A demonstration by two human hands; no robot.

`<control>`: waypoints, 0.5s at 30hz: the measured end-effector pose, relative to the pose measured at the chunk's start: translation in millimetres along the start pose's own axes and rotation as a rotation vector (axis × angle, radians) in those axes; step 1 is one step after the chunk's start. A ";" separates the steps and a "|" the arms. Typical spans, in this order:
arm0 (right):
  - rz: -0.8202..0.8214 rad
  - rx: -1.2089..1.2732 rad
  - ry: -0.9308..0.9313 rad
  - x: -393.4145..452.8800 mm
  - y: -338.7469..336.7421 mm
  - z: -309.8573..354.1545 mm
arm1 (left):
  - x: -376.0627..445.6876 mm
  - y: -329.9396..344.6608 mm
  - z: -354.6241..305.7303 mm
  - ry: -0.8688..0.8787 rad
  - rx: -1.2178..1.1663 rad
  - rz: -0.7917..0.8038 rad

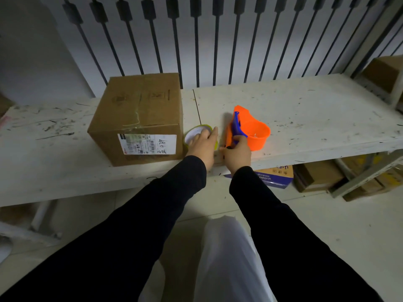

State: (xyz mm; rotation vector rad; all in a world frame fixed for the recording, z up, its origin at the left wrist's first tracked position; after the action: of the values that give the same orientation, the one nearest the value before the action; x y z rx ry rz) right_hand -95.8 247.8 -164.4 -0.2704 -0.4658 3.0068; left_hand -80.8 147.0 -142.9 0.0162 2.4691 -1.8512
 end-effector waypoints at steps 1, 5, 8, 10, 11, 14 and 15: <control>-0.029 -0.053 -0.010 -0.2 -2.9 1.2 | 1.1 1.1 -0.5 0.004 0.031 0.002; -0.029 -0.178 -0.019 -2.6 -5.0 -1.1 | 3.7 4.8 -1.6 -0.001 0.067 0.017; -0.040 -0.191 -0.017 -3.6 -5.1 -2.4 | 2.1 5.6 -0.9 -0.029 -0.019 0.019; -0.047 -0.210 -0.029 -6.0 -6.2 -1.3 | 0.1 5.9 -0.4 -0.043 -0.078 0.012; -0.046 -0.218 -0.033 -7.1 -6.4 -1.1 | -0.4 5.8 -0.2 -0.042 -0.088 0.005; -0.045 -0.242 -0.041 -12.0 -8.2 1.3 | -2.0 2.5 -1.2 0.001 -0.027 -0.033; -0.049 -0.250 -0.046 -14.2 -9.4 2.7 | -4.0 0.0 -2.1 0.019 -0.003 -0.050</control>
State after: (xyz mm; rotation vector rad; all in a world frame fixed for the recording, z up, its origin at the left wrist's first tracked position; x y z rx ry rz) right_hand -81.8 254.3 -156.7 -0.2036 -0.8418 2.9104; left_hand -76.8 149.1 -142.1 -0.0288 2.5071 -1.8755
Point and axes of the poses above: each hand's wrist, its own x-axis towards the middle knuckle, its own y-axis out of the palm, z = x × y, the point moved 3 cm from there along x, towards the middle knuckle, and after that the axes turned 2 degrees about -y, right-handed, at the moved point
